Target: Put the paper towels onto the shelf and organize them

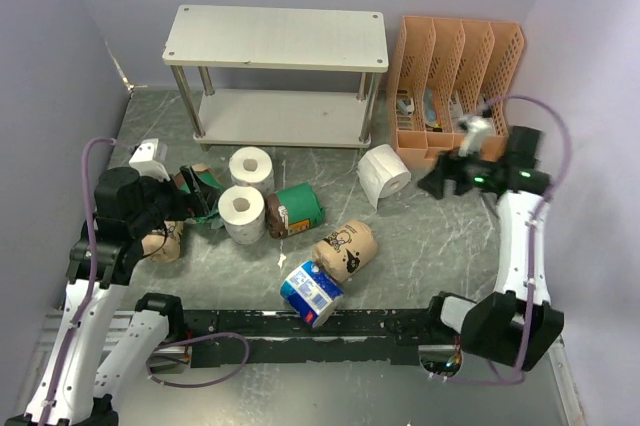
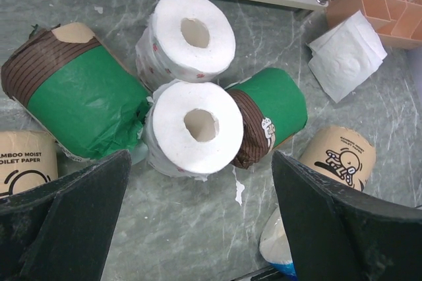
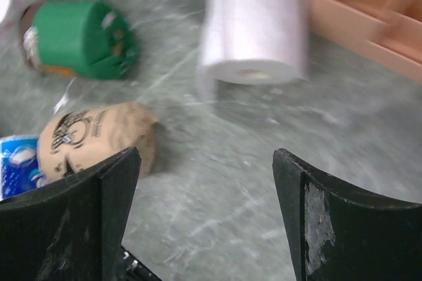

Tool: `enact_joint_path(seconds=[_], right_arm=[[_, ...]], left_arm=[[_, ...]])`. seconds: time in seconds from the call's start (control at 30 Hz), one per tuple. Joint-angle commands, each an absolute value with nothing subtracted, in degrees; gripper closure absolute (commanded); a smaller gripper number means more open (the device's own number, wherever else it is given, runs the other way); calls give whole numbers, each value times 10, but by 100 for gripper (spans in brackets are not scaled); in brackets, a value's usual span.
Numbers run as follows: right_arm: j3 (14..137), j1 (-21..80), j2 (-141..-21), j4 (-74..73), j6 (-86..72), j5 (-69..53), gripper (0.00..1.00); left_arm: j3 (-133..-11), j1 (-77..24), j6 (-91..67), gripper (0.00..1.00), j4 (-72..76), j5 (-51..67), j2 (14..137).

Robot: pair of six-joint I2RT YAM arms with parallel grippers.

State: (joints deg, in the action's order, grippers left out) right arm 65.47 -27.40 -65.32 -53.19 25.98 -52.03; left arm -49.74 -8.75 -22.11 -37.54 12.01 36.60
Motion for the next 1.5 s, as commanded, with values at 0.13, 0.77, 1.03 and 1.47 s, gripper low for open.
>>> enact_joint_path(seconds=[0.13, 0.77, 1.03, 1.47], right_arm=[[657, 155, -699, -402, 84, -232, 18], [703, 268, -889, -309, 73, -409, 10], [676, 280, -922, -243, 50, -455, 0], [679, 297, -1010, -197, 53, -417, 1]], left_arm=[[-498, -64, -219, 1, -365, 133, 379], [-497, -59, -223, 0, -366, 118, 388], [-496, -41, -220, 0, -363, 134, 398], [-495, -21, -216, 0, -359, 154, 402]])
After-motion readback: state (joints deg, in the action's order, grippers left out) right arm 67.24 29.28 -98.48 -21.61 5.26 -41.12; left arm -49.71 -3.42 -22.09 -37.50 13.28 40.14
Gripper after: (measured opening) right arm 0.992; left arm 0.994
